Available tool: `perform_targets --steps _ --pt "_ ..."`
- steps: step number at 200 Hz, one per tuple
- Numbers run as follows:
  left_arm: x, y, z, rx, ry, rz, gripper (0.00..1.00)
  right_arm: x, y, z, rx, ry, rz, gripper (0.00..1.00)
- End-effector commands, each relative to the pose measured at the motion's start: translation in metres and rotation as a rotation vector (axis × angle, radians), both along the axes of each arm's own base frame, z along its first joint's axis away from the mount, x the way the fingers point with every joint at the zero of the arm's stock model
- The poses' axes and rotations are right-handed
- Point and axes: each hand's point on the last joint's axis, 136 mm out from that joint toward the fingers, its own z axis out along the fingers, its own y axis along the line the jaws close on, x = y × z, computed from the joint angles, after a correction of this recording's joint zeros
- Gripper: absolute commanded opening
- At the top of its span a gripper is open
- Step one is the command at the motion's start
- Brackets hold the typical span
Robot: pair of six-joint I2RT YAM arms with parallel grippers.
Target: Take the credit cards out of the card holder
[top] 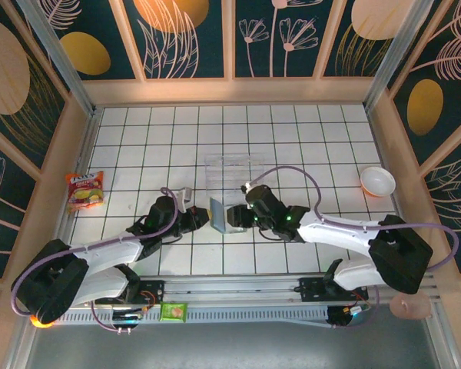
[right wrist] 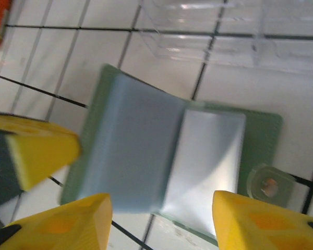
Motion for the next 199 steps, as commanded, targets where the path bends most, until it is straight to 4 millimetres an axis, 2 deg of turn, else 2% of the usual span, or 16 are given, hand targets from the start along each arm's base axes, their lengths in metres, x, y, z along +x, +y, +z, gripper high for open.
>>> perform_targets --steps 1,23,60,106,163,199 --pt "-0.003 0.001 0.003 -0.025 0.003 0.007 0.00 0.002 0.019 0.002 -0.005 0.001 0.061 0.57" --pt "-0.004 0.004 0.003 -0.021 0.003 0.015 0.00 0.012 0.029 -0.005 -0.028 0.001 0.048 0.60" --pt "-0.005 0.005 0.002 -0.015 0.001 0.016 0.00 0.019 0.041 -0.015 -0.036 0.015 0.052 0.60" --pt "-0.004 0.005 0.002 -0.009 -0.005 0.015 0.00 0.011 0.046 -0.024 -0.030 0.042 0.080 0.60" --pt "-0.003 0.005 0.002 -0.006 -0.009 0.019 0.00 0.008 0.047 -0.011 0.010 0.004 0.086 0.62" --pt "-0.003 0.006 0.003 -0.005 -0.015 0.017 0.00 0.007 0.047 -0.026 -0.022 0.038 0.087 0.60"
